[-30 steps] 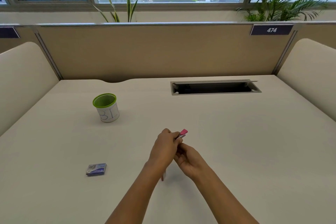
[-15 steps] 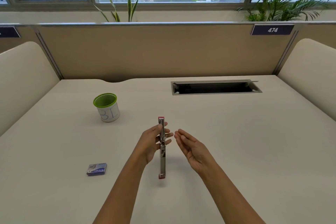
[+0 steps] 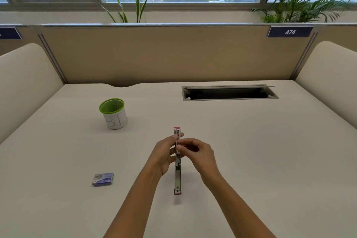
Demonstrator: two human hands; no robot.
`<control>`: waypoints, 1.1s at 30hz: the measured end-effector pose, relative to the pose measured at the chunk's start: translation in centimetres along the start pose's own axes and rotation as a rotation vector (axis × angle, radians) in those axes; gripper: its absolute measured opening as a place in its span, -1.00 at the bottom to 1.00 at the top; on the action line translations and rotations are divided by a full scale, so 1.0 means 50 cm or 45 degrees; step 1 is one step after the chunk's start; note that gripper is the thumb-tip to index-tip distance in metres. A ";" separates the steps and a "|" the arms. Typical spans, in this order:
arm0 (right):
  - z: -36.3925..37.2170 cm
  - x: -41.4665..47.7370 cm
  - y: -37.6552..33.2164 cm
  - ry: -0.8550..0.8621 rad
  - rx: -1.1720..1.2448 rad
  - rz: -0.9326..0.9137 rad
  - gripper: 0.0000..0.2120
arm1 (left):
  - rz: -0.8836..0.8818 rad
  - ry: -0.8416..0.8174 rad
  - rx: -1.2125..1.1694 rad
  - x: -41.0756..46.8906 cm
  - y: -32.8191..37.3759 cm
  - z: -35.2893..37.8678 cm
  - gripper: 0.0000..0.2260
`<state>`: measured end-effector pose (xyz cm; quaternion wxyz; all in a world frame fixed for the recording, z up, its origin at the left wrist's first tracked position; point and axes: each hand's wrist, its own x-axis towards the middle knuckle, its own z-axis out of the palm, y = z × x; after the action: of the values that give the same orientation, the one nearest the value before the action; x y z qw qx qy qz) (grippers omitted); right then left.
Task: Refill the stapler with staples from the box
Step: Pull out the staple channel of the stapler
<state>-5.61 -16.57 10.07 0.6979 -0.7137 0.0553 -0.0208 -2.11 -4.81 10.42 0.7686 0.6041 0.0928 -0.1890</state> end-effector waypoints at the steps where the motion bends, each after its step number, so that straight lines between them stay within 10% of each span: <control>1: -0.001 0.000 -0.001 0.032 -0.033 -0.030 -0.87 | 0.007 -0.009 0.006 0.000 0.000 0.001 -0.74; 24: 0.014 0.008 0.015 0.283 -0.112 -0.089 -0.90 | 0.011 0.082 0.018 0.001 -0.017 0.013 -0.80; 33: -0.022 0.047 -0.002 0.081 0.642 0.428 -0.71 | 0.045 0.147 0.262 0.022 -0.022 -0.005 -0.85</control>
<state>-3.37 -17.90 10.07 0.8447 -0.4978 0.1874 0.0597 -1.52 -4.99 8.99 0.6990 0.6913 0.1063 -0.1489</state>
